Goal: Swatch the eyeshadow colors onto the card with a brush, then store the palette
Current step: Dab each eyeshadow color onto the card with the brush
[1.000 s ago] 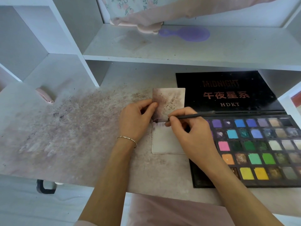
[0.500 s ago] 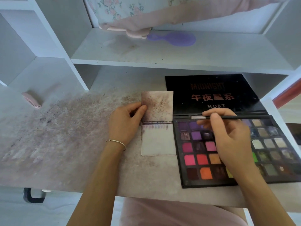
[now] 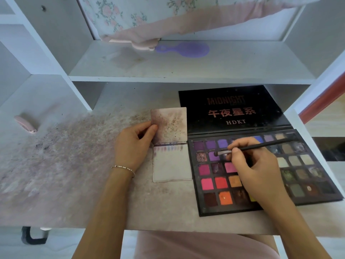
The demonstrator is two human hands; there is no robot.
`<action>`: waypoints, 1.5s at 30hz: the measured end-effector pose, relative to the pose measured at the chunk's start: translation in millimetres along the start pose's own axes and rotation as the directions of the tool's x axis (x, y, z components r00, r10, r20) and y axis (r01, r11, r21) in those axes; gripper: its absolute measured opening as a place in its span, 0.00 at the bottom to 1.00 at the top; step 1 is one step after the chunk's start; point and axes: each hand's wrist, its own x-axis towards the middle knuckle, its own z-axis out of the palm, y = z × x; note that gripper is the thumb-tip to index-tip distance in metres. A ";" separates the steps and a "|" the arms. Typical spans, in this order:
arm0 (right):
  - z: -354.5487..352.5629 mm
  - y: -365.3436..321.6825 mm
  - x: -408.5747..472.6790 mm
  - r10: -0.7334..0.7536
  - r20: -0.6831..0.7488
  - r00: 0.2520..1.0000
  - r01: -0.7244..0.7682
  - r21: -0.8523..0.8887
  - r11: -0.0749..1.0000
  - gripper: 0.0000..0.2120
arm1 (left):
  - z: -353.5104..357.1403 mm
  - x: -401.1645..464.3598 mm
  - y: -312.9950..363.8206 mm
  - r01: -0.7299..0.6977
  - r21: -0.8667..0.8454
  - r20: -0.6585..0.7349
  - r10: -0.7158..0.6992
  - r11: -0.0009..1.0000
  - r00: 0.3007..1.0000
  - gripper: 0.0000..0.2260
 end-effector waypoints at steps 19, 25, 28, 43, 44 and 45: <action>1.1 -0.8 -0.1 -0.020 0.080 0.997 0.028 -0.109 0.994 0.10 | -0.8 0.3 -1.0 -0.016 0.007 0.006 0.016 1.000 1.000 0.07; 0.1 -1.5 0.6 -0.016 -0.014 1.000 0.015 -0.084 0.996 0.13 | -0.5 0.6 -1.1 -0.021 0.001 0.009 0.021 1.000 1.000 0.07; 2.8 -2.8 1.3 0.001 0.003 1.000 -0.001 -0.051 0.999 0.12 | -0.1 0.7 -1.8 -0.017 -0.005 0.008 0.017 1.000 1.000 0.08; 57.9 -32.0 7.5 -0.027 0.217 0.976 0.006 0.099 0.995 0.04 | -0.7 0.9 -2.9 -0.029 -0.020 0.023 0.029 0.999 0.999 0.07; 60.4 -32.3 8.3 -0.031 0.231 0.973 0.009 0.095 0.995 0.03 | -0.7 1.0 -2.7 -0.032 -0.020 0.022 0.033 0.999 0.999 0.07; 62.7 -32.6 9.1 -0.034 0.242 0.970 0.012 0.092 0.996 0.03 | -0.8 0.9 -2.5 -0.037 -0.019 0.017 0.037 0.999 0.999 0.07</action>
